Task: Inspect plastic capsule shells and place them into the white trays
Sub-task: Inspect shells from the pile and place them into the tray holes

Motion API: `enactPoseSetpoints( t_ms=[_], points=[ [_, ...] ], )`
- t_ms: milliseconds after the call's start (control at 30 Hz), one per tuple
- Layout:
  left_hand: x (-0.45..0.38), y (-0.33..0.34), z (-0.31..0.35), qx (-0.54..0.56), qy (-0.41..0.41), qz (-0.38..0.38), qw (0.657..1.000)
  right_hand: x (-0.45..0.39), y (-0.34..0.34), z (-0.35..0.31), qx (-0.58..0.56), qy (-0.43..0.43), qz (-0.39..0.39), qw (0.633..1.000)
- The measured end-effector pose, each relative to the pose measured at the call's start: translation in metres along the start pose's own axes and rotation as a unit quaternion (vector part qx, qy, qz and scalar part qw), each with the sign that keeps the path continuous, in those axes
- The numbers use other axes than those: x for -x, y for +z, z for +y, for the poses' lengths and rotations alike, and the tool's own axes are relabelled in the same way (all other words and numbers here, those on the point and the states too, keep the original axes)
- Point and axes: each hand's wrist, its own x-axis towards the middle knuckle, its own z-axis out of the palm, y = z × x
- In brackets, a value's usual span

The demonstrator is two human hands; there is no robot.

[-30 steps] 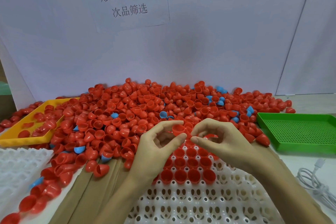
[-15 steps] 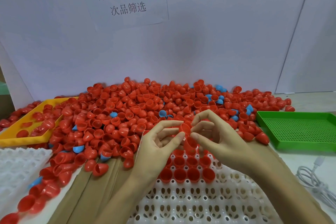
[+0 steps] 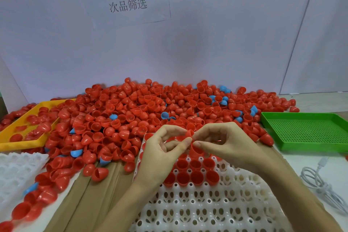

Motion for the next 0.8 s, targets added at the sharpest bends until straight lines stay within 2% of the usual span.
enactPoseSetpoints(
  t_ms=[167,267,300,367,433,633,800],
  points=[
    [0.002,0.000,0.000,-0.018,0.008,-0.050,0.999,0.001,-0.012,0.004,-0.003,0.016,0.012,1.000],
    [0.005,-0.002,0.000,-0.122,0.018,-0.117,0.985,0.002,-0.021,0.005,0.007,0.028,0.022,0.999],
    [0.006,-0.002,0.000,-0.193,0.022,-0.160,0.968,0.003,-0.025,0.006,0.007,0.033,0.031,0.999],
    [0.010,-0.003,-0.004,-0.336,0.054,-0.246,0.908,0.004,-0.033,0.008,0.003,0.046,0.051,0.998],
    [0.012,-0.002,-0.006,-0.411,0.078,-0.288,0.861,0.005,-0.037,0.011,0.006,0.058,0.061,0.996],
    [0.006,-0.006,-0.008,-0.465,0.055,-0.283,0.837,0.007,-0.041,0.014,0.017,0.091,0.023,0.995],
    [-0.001,-0.008,-0.013,-0.472,0.058,-0.257,0.841,0.008,-0.045,0.014,0.055,0.109,-0.048,0.991]
  ],
)
